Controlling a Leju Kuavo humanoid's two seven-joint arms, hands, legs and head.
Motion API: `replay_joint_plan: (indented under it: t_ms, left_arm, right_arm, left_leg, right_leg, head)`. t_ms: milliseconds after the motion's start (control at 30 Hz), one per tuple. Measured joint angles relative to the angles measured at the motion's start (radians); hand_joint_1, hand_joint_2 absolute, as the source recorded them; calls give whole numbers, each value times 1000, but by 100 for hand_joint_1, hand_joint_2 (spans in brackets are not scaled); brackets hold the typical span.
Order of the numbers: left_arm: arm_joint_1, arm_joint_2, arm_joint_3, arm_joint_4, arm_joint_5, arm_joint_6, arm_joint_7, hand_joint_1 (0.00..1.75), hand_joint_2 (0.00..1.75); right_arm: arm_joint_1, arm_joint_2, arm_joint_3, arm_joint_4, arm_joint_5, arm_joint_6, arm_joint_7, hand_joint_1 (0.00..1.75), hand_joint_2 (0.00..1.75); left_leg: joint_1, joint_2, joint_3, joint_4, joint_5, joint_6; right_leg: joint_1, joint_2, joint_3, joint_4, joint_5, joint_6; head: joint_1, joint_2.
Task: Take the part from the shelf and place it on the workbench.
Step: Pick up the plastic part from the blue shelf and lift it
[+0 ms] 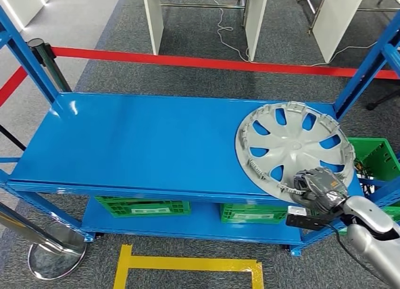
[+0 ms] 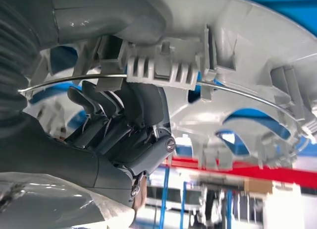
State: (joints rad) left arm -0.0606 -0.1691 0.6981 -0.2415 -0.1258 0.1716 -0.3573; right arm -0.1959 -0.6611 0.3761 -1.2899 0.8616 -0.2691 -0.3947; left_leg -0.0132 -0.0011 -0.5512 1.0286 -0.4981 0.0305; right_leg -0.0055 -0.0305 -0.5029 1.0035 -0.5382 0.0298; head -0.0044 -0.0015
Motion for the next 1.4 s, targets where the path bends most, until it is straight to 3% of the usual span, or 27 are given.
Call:
replay_joint_plan:
  t_ms: [267,300,400,433,633,767,1400]
  left_arm:
    - [-6,-3,0,0,-18,22,-5,0,175]
    - [-7,-3,0,0,-18,23,-5,0,175]
    - [-10,-2,0,0,-19,26,-5,0,175]
    - [-10,-2,0,0,-20,26,-5,0,175]
    - [-12,-3,0,0,-27,42,-5,0,175]
    - [-14,-4,1,0,-33,47,-5,0,175]
    - [-16,-4,13,0,-36,46,-2,0,175]
  right_arm:
    - [17,49,-59,64,-95,24,-75,175,175]
    - [17,58,-65,76,-97,20,-79,139,175]
    - [16,82,-78,106,-99,12,-85,8,175]
    - [15,88,-83,113,-99,11,-86,0,175]
    - [9,110,-106,142,-104,17,-88,0,175]
    - [6,119,-118,158,-101,21,-90,0,0]
    - [-55,116,-105,212,11,15,-34,0,0]
  left_leg:
    - [0,0,0,0,0,0]
    - [0,0,0,0,0,0]
    - [0,0,1,0,0,0]
    - [0,0,1,0,0,0]
    - [0,0,3,0,0,0]
    - [0,0,4,0,0,0]
    - [0,0,5,0,1,1]
  right_leg:
    - [0,0,0,0,0,0]
    - [0,0,1,0,0,0]
    - [1,0,1,0,0,0]
    - [1,0,1,0,0,0]
    - [0,0,3,0,0,0]
    - [0,0,4,0,0,0]
    - [0,1,5,0,2,2]
  head:
    - [0,0]
    - [0,0]
    - [0,0]
    - [0,0]
    - [0,0]
    - [0,0]
    - [0,0]
